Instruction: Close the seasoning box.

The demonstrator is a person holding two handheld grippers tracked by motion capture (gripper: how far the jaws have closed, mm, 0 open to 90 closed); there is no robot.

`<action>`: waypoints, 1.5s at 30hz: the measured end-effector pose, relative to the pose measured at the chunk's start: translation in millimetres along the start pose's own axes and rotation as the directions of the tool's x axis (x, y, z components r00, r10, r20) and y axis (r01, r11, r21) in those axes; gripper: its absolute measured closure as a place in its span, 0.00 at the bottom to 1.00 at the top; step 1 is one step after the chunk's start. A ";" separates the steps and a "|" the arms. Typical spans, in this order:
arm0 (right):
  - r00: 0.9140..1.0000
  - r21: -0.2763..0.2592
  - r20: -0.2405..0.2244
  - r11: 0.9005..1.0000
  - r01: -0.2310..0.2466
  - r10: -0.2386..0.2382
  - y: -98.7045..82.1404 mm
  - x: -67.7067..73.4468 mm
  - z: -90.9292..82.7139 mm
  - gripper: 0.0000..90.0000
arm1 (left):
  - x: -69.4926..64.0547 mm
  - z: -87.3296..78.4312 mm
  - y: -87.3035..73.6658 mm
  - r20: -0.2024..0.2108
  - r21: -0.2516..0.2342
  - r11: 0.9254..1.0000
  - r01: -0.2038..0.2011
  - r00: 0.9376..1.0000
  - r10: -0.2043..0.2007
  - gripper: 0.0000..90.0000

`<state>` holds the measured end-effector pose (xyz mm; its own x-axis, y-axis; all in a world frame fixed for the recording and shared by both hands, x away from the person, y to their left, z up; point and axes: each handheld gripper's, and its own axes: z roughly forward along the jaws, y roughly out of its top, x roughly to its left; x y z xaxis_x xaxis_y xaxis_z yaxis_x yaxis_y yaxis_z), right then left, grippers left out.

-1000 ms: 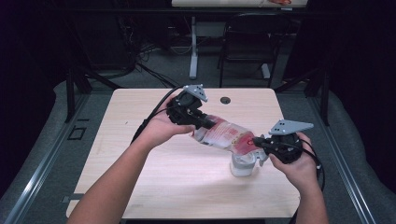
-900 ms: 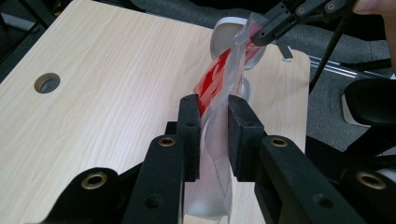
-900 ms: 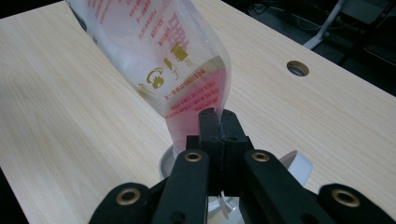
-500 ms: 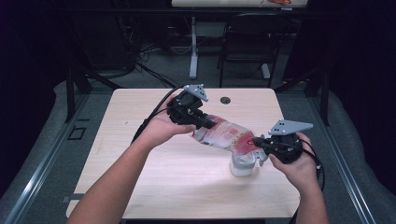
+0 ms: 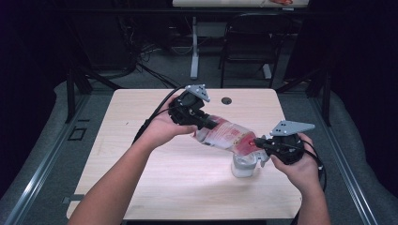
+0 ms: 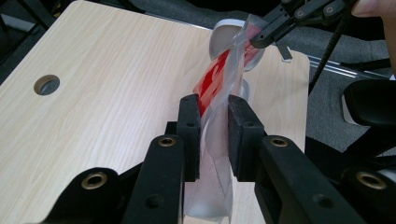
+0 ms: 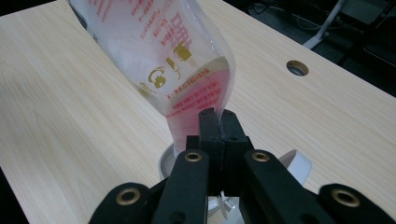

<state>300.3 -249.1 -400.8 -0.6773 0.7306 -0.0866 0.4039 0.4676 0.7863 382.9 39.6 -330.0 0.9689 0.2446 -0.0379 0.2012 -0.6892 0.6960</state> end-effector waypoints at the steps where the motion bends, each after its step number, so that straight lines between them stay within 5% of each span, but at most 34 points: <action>1: 1.000 -0.001 0.000 1.000 0.000 0.000 0.0 0.0 0.0 1.00 | 0.0 -0.1 0.1 0.001 0.001 1.000 0.000 1.000 0.000 0.86; 45: 1.000 0.013 -0.010 1.000 0.014 -0.014 1.3 3.1 -4.4 1.00 | 2.0 1.7 0.8 0.005 -0.004 1.000 0.009 1.000 -0.009 0.86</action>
<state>296.0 -248.4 -397.3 -0.6889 0.7190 -0.0915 0.4022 0.4843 0.7770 385.3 38.4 -330.7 0.9678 0.2474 -0.0472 0.2090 -0.6843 0.6986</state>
